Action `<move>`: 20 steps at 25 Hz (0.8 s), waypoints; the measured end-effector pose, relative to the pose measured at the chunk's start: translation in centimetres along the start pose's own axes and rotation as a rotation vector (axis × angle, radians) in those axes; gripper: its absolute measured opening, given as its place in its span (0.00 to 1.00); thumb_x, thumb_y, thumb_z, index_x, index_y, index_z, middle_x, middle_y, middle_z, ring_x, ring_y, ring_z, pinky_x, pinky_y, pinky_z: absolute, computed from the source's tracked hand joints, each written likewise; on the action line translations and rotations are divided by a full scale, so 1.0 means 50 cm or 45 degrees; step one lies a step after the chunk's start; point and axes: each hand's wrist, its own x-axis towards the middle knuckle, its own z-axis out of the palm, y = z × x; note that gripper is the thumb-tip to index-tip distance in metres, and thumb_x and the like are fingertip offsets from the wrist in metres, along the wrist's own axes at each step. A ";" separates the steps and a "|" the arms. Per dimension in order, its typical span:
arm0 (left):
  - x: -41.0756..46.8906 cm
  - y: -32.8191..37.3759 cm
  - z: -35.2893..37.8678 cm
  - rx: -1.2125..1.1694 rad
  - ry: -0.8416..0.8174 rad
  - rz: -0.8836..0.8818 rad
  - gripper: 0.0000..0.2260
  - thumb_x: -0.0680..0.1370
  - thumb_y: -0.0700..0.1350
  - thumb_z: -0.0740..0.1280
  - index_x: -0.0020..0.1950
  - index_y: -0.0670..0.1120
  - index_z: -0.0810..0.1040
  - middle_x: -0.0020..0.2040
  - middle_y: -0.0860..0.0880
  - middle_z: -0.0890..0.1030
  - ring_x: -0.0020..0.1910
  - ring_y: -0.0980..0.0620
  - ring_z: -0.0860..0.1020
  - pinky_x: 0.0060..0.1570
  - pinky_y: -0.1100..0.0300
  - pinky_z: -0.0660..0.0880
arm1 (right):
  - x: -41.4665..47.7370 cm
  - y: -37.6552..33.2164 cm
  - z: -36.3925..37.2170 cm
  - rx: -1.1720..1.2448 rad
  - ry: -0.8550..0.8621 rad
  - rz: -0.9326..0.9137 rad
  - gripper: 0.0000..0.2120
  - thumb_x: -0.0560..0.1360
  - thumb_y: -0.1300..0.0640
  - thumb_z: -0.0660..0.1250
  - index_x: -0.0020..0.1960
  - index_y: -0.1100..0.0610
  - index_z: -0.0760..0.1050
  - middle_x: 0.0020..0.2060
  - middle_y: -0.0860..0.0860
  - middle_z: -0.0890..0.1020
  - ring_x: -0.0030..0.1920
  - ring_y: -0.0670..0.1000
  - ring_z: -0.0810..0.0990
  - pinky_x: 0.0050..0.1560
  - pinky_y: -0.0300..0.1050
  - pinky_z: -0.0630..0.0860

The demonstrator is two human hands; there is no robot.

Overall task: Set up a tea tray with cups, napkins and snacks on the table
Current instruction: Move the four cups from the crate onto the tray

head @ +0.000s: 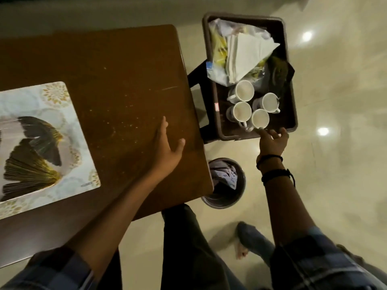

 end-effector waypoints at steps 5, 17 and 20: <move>0.073 0.068 0.132 -0.055 -0.155 -0.155 0.32 0.79 0.44 0.64 0.78 0.47 0.51 0.77 0.46 0.60 0.75 0.48 0.61 0.71 0.50 0.64 | 0.171 -0.008 -0.048 -0.162 0.271 0.083 0.35 0.70 0.62 0.71 0.72 0.60 0.59 0.64 0.59 0.69 0.59 0.55 0.75 0.64 0.47 0.73; 0.188 0.108 0.220 -0.330 -0.193 -0.422 0.26 0.78 0.36 0.66 0.74 0.45 0.63 0.75 0.43 0.65 0.69 0.43 0.69 0.56 0.46 0.76 | 0.279 -0.028 -0.103 0.045 -0.176 0.257 0.26 0.69 0.77 0.60 0.61 0.54 0.74 0.52 0.58 0.78 0.46 0.60 0.79 0.42 0.52 0.80; 0.183 0.100 0.202 -0.325 -0.115 -0.369 0.26 0.77 0.36 0.67 0.73 0.46 0.64 0.74 0.44 0.67 0.65 0.46 0.71 0.54 0.48 0.77 | 0.249 -0.030 -0.100 0.057 -0.185 0.221 0.27 0.68 0.77 0.59 0.63 0.58 0.74 0.50 0.59 0.78 0.46 0.60 0.78 0.41 0.52 0.80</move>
